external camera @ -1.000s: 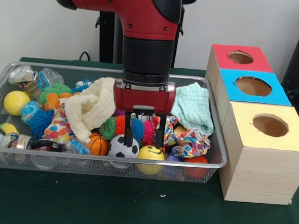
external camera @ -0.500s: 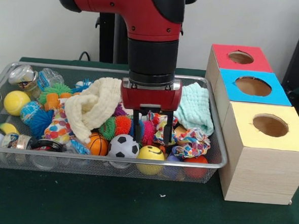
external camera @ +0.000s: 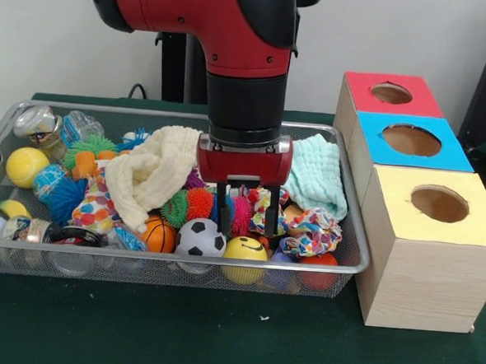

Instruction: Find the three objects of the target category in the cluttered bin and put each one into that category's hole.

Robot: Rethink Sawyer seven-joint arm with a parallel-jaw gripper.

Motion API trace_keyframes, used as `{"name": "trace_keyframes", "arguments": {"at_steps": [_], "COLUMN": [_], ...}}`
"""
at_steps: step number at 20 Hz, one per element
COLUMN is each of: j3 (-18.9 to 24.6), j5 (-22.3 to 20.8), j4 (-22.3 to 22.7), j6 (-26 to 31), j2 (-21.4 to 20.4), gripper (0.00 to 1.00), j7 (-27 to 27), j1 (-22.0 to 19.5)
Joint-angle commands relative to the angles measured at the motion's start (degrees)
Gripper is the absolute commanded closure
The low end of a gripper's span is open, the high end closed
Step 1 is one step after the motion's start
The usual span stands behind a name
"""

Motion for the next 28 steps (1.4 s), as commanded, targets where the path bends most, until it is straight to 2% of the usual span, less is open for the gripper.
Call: {"name": "trace_keyframes", "arguments": {"at_steps": [1,15,28], "j3": [3.2,3.84,2.88], "j5": [-0.63,2.75,3.75], "j4": [3.01,3.85,3.28], "j6": [-2.55,0.91,4.94], "j2": [4.7,5.33,6.66], "gripper": [0.0,0.0,0.0], "j7": [7.12,9.14,7.82], "j1": [-0.2,-0.26,0.5]}}
